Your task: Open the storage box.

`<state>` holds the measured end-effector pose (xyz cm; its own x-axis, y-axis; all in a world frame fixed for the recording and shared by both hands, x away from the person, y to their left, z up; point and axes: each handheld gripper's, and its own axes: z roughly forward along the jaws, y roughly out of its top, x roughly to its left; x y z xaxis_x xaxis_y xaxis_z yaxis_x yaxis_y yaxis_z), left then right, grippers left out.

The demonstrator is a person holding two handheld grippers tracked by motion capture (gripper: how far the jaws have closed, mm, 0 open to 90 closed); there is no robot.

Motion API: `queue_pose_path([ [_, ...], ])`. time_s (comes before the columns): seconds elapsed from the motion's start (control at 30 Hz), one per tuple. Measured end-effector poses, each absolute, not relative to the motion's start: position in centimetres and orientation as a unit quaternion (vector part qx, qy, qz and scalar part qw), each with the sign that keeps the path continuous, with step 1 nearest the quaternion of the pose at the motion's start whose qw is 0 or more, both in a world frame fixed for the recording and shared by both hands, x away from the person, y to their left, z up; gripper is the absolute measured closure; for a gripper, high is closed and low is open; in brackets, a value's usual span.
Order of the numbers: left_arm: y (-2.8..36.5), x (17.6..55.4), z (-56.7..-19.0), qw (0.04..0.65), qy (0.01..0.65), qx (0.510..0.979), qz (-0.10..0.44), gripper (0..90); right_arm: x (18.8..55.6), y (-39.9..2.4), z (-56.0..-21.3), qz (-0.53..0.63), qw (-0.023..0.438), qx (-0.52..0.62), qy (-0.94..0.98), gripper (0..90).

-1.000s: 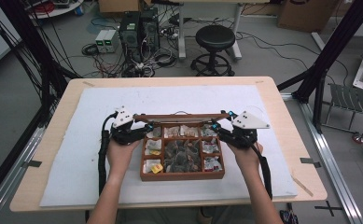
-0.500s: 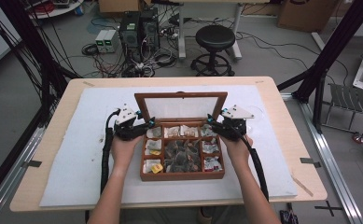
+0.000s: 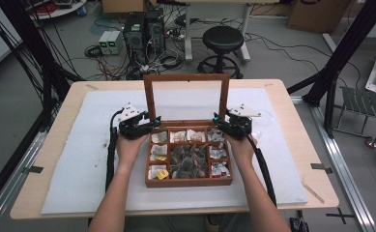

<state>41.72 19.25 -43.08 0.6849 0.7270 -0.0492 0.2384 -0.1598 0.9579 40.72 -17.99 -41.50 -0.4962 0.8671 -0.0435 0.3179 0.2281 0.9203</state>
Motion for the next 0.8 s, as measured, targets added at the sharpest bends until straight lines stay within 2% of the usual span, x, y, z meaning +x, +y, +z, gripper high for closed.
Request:
queue_pose_path([
  [0.17,19.46,42.43,-43.36,0.564,0.346,0.724,0.194,55.6,41.2,-18.13,-41.96,0.476,0.273,0.426,0.72,53.8],
  [0.33,19.38,42.42,-43.37,0.561,0.349,0.724,0.198,54.5,40.99,-17.78,-42.06,0.454,0.288,0.428,0.726,53.0],
  [0.8,19.53,42.92,-43.97,0.568,0.371,0.712,0.18,52.0,41.38,-17.94,-42.64,0.451,0.257,0.45,0.727,52.1],
])
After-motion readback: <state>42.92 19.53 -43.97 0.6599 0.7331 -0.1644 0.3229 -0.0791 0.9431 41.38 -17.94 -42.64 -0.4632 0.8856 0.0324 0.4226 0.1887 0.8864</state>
